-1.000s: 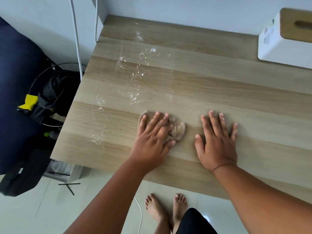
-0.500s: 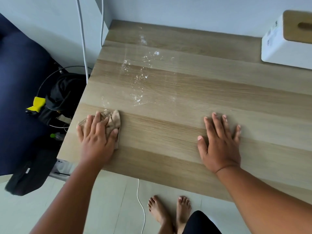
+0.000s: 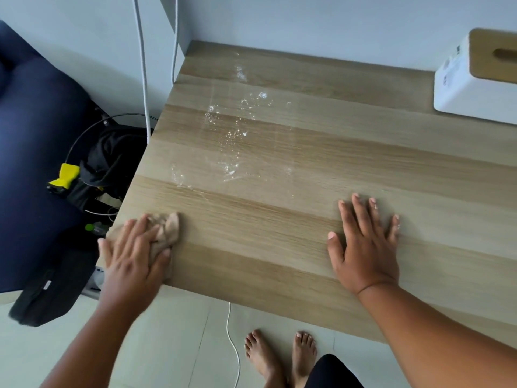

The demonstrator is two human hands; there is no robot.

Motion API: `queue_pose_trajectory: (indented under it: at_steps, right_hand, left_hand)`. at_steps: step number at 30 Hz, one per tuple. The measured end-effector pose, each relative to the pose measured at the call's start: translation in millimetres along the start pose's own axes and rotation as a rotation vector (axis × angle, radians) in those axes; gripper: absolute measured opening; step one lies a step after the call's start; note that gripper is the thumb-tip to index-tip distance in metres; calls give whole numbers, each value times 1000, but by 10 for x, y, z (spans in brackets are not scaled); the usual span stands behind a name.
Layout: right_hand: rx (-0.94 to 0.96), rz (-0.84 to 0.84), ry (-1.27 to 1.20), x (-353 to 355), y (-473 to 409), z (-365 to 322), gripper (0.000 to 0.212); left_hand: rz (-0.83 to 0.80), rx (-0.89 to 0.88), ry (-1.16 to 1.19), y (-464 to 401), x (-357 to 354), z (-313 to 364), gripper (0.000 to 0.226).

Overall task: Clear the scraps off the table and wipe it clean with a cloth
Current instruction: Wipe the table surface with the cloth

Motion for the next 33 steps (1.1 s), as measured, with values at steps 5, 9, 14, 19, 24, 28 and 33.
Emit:
queue_pose_trajectory:
  at_steps: [5, 9, 14, 19, 24, 28, 33]
  right_hand:
    - [4, 13, 1, -13, -7, 6, 71]
    - [3, 23, 8, -30, -7, 13, 71]
    - [6, 27, 10, -31, -5, 24, 70]
    - [10, 32, 2, -32, -4, 23, 70]
    - [14, 38, 3, -28, 0, 17, 71]
    - [10, 20, 9, -27, -1, 23, 71]
    - [9, 18, 12, -6, 8, 19, 71]
  left_hand:
    - [36, 229, -30, -693, 3, 29, 64]
    - [13, 94, -25, -1070, -121, 460, 65]
    - [-2, -281, 14, -654, -182, 743, 57]
    - [-43, -361, 23, -447, -30, 205, 57]
    - [49, -26, -18, -1093, 83, -40, 64]
    - [60, 16, 36, -1497, 21, 296, 69]
    - [12, -277, 74, -1115, -93, 744, 63]
Point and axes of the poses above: each hand's wrist, its own y-axis away from the middle knuckle, its own x-axis out of the back of the hand, z = x × y, the point moved 6 cm from there along -y, towards the middle knuckle, and after that the axes turned 11 degrees about -x, right-handed, at the moved point
